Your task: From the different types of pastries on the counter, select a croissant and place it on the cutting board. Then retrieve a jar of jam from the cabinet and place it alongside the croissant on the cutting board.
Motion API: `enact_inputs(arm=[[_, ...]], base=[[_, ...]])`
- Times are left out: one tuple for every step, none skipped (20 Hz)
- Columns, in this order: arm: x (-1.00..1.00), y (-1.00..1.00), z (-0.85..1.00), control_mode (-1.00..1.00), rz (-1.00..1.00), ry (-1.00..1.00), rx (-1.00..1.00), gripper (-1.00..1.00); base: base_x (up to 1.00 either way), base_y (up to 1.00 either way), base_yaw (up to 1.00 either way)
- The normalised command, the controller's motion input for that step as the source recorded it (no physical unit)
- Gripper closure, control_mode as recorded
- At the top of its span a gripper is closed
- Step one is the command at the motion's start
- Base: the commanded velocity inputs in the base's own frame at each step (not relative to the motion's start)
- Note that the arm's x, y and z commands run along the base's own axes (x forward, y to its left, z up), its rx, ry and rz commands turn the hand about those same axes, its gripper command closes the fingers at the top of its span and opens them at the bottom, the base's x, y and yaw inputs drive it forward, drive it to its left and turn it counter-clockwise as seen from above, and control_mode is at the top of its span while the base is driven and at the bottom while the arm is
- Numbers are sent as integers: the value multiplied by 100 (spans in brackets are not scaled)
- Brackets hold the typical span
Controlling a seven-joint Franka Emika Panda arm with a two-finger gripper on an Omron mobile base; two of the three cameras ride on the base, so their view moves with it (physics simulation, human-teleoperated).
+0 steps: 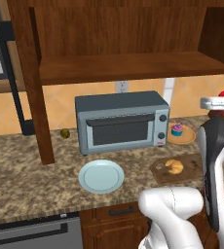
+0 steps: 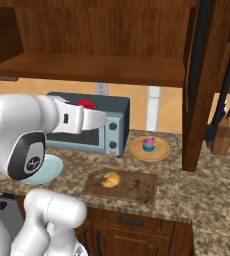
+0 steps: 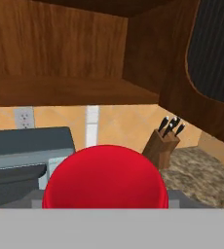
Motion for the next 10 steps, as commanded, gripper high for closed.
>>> enact_inputs(arm=[[-36, 0, -86, -100, 0, -13, 1, 100], [-33, 0, -89, -100, 0, -13, 1, 100], [-28, -1, -82, -100, 3, -11, 3, 100], [-23, -13, -69, -100, 5, -7, 5, 100], [-6, -13, -56, -100, 7, -2, 4, 100], [-1, -20, -49, -100, 10, 0, 3, 100], [0, -17, -40, -100, 11, 0, 1, 100], [0, -16, -40, -100, 13, 0, 0, 100], [0, -14, -39, -100, 14, 1, 0, 100], [0, -11, -46, -100, 16, 3, 0, 100]], base=[[0, 0, 0], [0, 0, 0], [0, 0, 0], [0, 0, 0], [0, 0, 0], [0, 0, 0], [0, 0, 0], [0, 0, 0], [0, 0, 0], [0, 0, 0]])
